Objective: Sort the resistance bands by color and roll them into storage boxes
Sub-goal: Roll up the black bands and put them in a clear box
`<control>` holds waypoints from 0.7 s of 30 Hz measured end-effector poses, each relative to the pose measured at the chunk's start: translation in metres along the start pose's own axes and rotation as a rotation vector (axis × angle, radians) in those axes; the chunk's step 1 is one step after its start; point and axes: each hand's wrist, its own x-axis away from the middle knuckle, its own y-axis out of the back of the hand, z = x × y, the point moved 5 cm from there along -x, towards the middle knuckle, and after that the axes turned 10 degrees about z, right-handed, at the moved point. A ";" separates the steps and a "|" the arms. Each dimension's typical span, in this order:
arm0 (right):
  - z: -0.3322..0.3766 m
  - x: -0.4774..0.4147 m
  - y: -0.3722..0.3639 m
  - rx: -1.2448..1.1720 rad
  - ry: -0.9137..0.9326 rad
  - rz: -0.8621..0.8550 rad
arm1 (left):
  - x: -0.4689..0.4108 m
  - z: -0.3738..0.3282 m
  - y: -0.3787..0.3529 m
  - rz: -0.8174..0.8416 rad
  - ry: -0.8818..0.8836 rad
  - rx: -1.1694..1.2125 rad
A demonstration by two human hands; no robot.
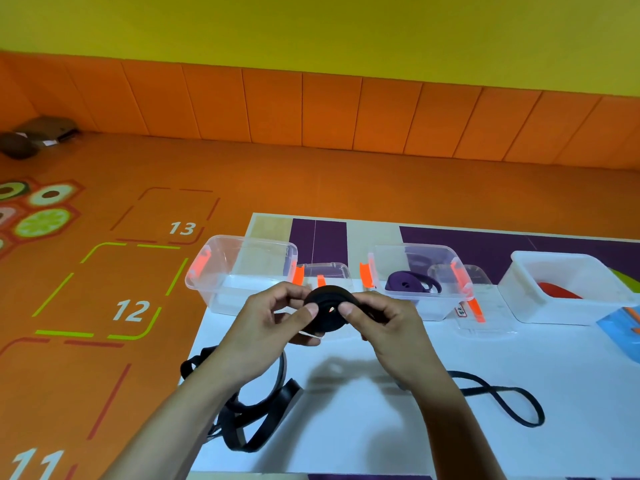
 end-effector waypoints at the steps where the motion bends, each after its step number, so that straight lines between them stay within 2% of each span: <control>1: 0.001 0.000 0.002 0.063 -0.002 0.019 | 0.000 -0.003 0.003 0.011 0.007 -0.117; 3: 0.005 0.002 0.002 0.170 -0.006 0.076 | 0.004 -0.012 0.009 -0.007 -0.006 -0.471; 5: 0.009 0.003 0.000 0.237 -0.011 0.131 | 0.008 -0.021 0.008 0.031 -0.008 -0.616; 8: 0.012 0.005 -0.005 0.217 -0.012 0.165 | 0.011 -0.025 -0.001 0.156 -0.017 -0.552; 12: 0.006 0.008 -0.007 0.130 -0.027 0.123 | 0.012 -0.020 -0.002 0.189 -0.028 -0.462; 16: 0.000 0.010 -0.006 -0.013 -0.026 0.091 | 0.011 -0.013 -0.003 0.154 -0.055 -0.312; 21: -0.005 0.013 -0.008 -0.062 -0.010 -0.017 | 0.008 -0.008 -0.006 0.042 -0.087 -0.022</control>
